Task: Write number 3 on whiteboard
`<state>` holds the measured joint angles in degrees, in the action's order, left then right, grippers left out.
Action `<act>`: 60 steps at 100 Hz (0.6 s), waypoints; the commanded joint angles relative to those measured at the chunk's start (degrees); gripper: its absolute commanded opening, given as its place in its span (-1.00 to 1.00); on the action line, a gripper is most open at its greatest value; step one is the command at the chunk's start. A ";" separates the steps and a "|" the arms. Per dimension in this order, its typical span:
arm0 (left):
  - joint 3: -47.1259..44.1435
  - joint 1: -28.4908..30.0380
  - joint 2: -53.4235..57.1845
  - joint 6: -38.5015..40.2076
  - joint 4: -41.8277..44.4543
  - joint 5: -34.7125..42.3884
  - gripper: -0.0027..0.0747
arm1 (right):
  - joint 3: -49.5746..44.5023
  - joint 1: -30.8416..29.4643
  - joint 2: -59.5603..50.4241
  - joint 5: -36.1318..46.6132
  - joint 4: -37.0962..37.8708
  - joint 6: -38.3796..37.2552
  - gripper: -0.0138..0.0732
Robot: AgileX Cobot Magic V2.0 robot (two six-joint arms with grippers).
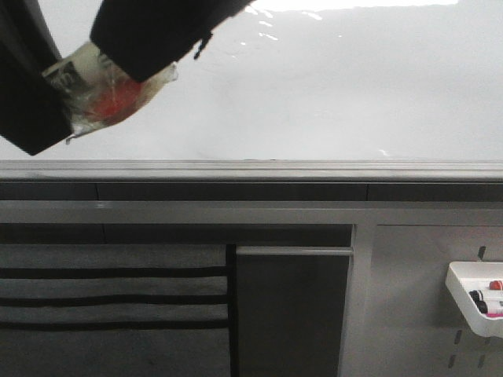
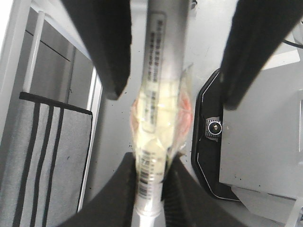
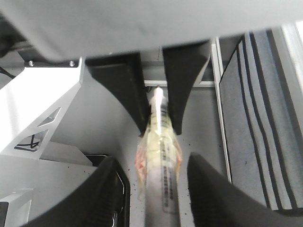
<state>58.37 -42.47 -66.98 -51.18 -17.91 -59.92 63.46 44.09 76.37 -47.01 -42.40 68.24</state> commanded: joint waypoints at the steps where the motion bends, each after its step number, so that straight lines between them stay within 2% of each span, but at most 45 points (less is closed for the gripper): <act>1: 2.03 -0.50 1.33 -0.08 -1.44 1.74 -0.98 | 2.04 -0.02 -1.16 1.29 -2.58 0.71 0.00; 11: 2.03 -0.50 1.33 -0.08 -1.44 1.74 -0.98 | 2.15 -0.02 -1.16 1.19 -2.58 0.71 -0.07; 30: 2.03 -0.50 1.33 -0.08 -1.44 1.86 -0.98 | 2.15 -0.02 -1.16 0.64 -2.49 0.71 -0.48; 42: 2.03 -0.50 1.33 -0.08 -1.44 1.87 -0.98 | 2.15 -0.02 -1.16 0.54 -2.49 0.71 -0.66; 60: 2.03 -0.50 1.33 0.15 -1.44 3.03 -0.96 | 2.15 -0.02 -1.16 0.54 -2.49 0.71 -0.77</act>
<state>58.37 -42.51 -66.98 -51.51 -17.80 -60.38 63.55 44.09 76.49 -47.13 -42.30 68.24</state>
